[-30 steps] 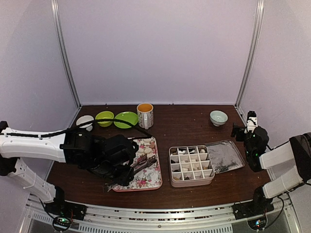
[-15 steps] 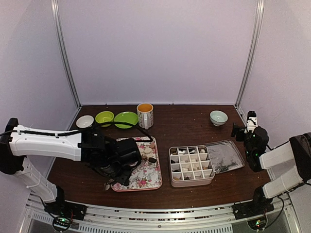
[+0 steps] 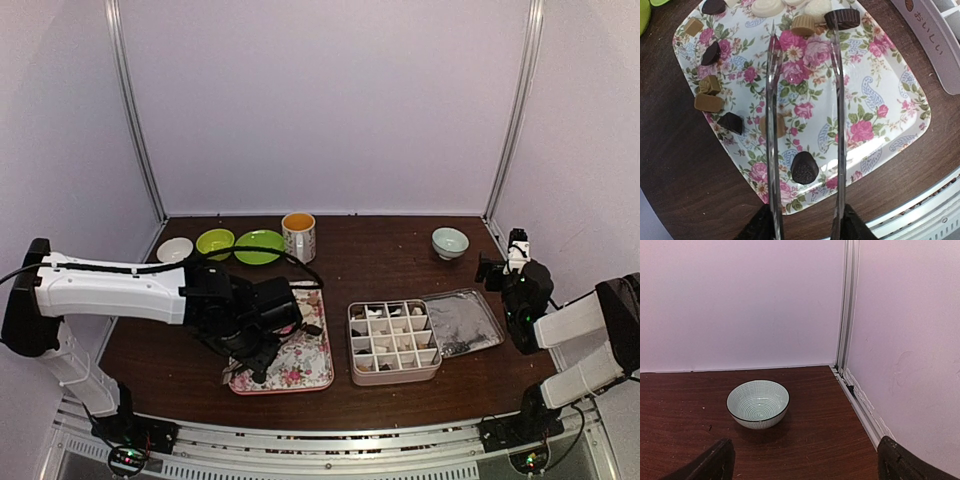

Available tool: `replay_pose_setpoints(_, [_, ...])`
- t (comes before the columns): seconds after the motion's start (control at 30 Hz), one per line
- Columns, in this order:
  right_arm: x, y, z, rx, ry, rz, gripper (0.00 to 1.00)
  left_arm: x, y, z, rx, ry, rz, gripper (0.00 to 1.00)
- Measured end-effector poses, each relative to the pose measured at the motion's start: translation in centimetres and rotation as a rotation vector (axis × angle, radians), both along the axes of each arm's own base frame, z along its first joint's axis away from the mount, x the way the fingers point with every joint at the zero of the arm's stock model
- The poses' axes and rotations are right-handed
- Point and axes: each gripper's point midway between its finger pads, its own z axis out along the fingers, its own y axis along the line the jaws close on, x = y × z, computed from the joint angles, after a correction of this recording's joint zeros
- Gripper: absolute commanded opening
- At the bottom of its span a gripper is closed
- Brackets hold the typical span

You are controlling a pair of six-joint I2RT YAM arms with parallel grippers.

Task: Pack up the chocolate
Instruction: Pick up the fake chocolate from the plate.

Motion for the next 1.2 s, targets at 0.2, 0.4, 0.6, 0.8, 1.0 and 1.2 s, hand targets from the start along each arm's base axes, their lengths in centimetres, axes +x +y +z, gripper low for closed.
replay_pose_setpoints(0.2, [0.0,0.0,0.0,0.0,0.0,0.0,1.0,0.2,0.0,-0.2,0.012,0.001,-0.003,0.44])
replay_pose_setpoints(0.4, [0.0,0.0,0.0,0.0,0.0,0.0,1.0,0.4,0.1,-0.4,0.02,-0.005,0.001,0.44])
replay_pose_setpoints(0.6, [0.0,0.0,0.0,0.0,0.0,0.0,1.0,0.7,0.0,-1.2,0.046,-0.007,0.001,0.43])
replay_pose_setpoints(0.8, [0.0,0.0,0.0,0.0,0.0,0.0,1.0,1.1,-0.2,-1.6,0.059,-0.015,-0.001,0.38])
replay_pose_setpoints(1.0, [0.0,0.0,0.0,0.0,0.0,0.0,1.0,1.7,-0.6,-1.3,0.05,-0.036,-0.004,0.35])
replay_pose_setpoints(1.2, [0.0,0.0,0.0,0.0,0.0,0.0,1.0,1.9,-0.7,-1.2,0.045,-0.042,-0.005,0.33])
